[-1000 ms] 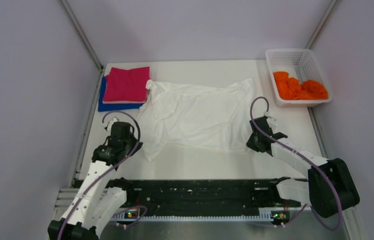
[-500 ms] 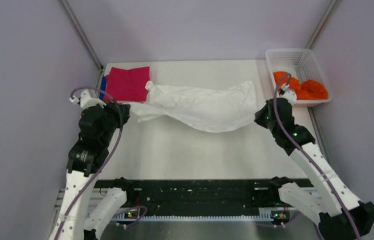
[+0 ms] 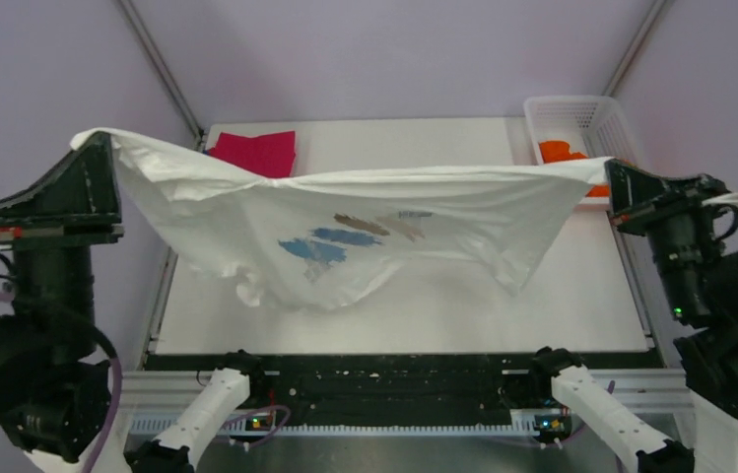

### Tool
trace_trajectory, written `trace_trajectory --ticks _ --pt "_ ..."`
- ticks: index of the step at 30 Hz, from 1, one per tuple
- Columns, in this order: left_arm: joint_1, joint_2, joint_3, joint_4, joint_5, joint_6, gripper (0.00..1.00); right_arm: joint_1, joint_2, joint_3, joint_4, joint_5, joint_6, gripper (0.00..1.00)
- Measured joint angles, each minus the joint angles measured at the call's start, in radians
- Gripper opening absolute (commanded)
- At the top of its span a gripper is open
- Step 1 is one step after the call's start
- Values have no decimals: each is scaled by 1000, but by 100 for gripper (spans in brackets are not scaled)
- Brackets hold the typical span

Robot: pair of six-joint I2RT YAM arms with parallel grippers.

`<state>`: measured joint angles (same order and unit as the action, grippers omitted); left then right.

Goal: Fold and stack the t-shirts
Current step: Flatten out the tshirt

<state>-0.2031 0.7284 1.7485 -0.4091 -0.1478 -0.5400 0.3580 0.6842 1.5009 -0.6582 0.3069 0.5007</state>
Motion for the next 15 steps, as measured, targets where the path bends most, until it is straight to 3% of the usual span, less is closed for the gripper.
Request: trace_trajectory --ticks 5,10,15 --pt "0 39 200 8 84 52 0 0 -32 181 -42 -134 -19 0" --pt "0 34 236 34 140 68 0 0 -66 270 -65 -203 -31 0" --pt "2 46 219 38 157 74 0 0 -77 256 -73 -177 -45 0"
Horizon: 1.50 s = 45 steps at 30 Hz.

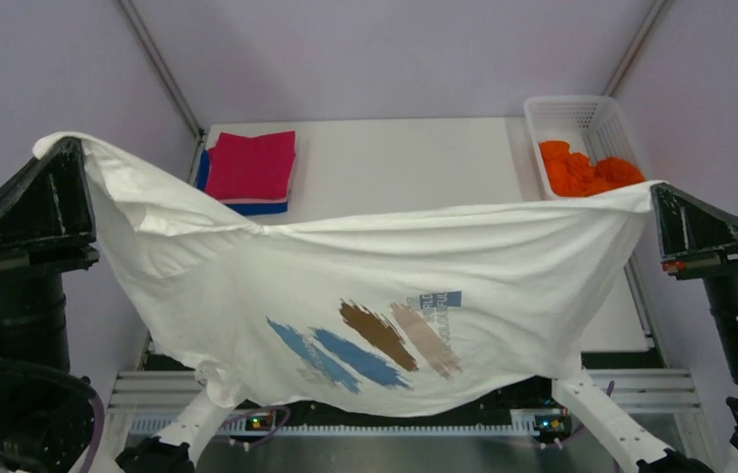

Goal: Fold and stack the t-shirts
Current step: Flatten out the tshirt

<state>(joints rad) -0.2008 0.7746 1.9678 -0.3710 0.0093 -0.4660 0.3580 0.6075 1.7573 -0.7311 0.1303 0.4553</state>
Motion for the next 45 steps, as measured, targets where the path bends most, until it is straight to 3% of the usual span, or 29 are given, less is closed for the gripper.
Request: trace_trajectory --ticks 7,11,17,21,23,24,26,27,28,29,30,33,37,41,45 --pt "0 82 -178 79 -80 26 0 0 12 -264 24 233 -16 0" --pt "0 249 -315 152 -131 38 0 0 59 -470 92 405 -13 0" --pt "0 673 -439 211 -170 51 0 -27 236 -783 272 549 5 0" --pt "0 987 -405 209 -187 81 0 -159 463 -902 451 453 12 0" --pt "0 1168 -297 180 -192 101 0 -227 597 -939 560 391 16 4" --pt "0 1272 -204 153 -193 109 4 -245 666 -939 602 373 10 16" --pt "-1 1457 -6 98 -191 125 32 -269 825 -912 692 344 -20 46" --pt "-1 1553 115 69 -190 129 55 -271 896 -881 711 333 -39 56" --pt "-1 1616 196 50 -186 140 91 -271 958 -837 718 324 -57 75" --pt "-1 1680 283 22 -183 139 98 -271 1009 -790 721 317 -73 84" --pt "-1 1716 330 8 -180 144 99 -271 1051 -742 728 308 -95 86" --pt "-2 1711 320 -5 -179 140 99 -268 1080 -662 756 281 -135 88" --pt "-5 1595 184 11 -170 129 99 -269 1024 -653 768 252 -140 90" --pt "-13 1440 72 -31 -154 89 99 -266 916 -729 760 181 -111 98" --pt "-20 1272 -97 -15 -119 12 99 -257 819 -864 768 76 -66 99"
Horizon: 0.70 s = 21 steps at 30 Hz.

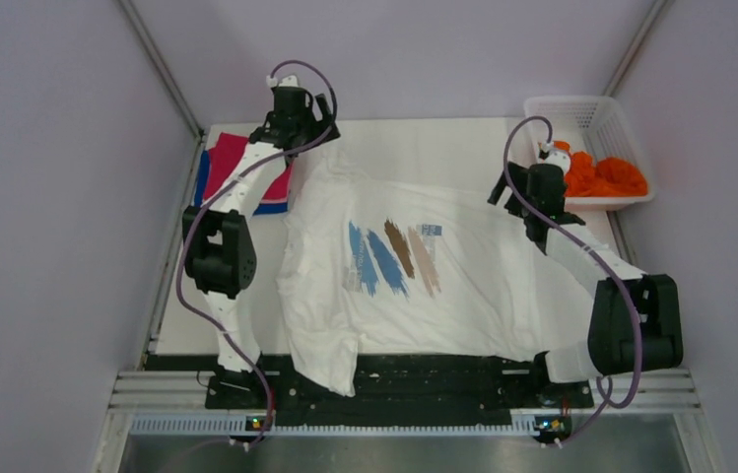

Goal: Fold and stack the t-shirts
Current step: Flatten out the tshirt

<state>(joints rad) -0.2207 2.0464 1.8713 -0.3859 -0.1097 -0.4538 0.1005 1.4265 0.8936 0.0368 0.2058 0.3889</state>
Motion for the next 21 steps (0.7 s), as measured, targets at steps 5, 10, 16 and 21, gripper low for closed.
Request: trace_trajectory --ticks 5,10,16,21 --pt "-4 -27 -94 44 53 -114 96 3 2 -96 -19 -99 37 99" --pt "-2 129 -21 37 82 -204 89 3 43 -101 -22 -133 53 99" --pt "6 293 33 34 134 -291 86 3 90 -100 -20 -125 53 99" --pt "12 320 92 77 170 -344 80 3 151 -76 -18 -121 53 99"
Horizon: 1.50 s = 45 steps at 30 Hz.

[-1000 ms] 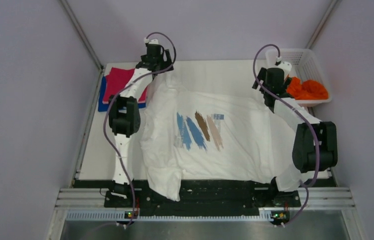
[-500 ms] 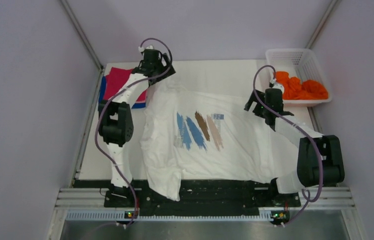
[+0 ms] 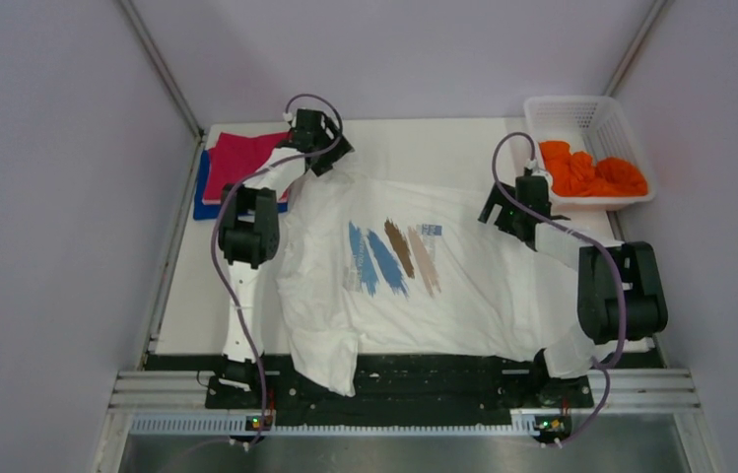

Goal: Fold and stack the t-shirts
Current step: Flatten out the tshirt

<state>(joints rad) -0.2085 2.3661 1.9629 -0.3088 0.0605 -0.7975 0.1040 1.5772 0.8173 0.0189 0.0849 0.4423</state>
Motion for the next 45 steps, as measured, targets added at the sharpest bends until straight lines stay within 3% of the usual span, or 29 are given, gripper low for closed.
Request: trace_trajectory --ticks 7,11,14,19,24,30,36,41,45 --pt "3 109 86 99 75 -90 77 0 68 55 3 29 -1 99" --pt "3 217 233 161 123 -165 78 0 103 91 5 53 -4 99" --pt "3 309 344 237 148 -229 82 0 121 112 7 69 -6 99" --pt "0 341 359 304 147 -290 93 -9 174 171 22 90 -17 99" --pt "-8 312 359 241 27 -217 99 -24 282 280 41 87 -19 99" --pt "-21 169 356 29 -214 45 99 -28 312 329 41 98 -93 99" --pt "-24 -143 172 -21 -330 219 99 -30 312 409 34 80 -301 98" --pt "-28 -435 -124 -16 -292 262 99 -30 307 459 -44 -48 -602 99" --pt "-42 -536 -364 -13 -235 263 99 -29 304 462 -146 -118 -761 99"
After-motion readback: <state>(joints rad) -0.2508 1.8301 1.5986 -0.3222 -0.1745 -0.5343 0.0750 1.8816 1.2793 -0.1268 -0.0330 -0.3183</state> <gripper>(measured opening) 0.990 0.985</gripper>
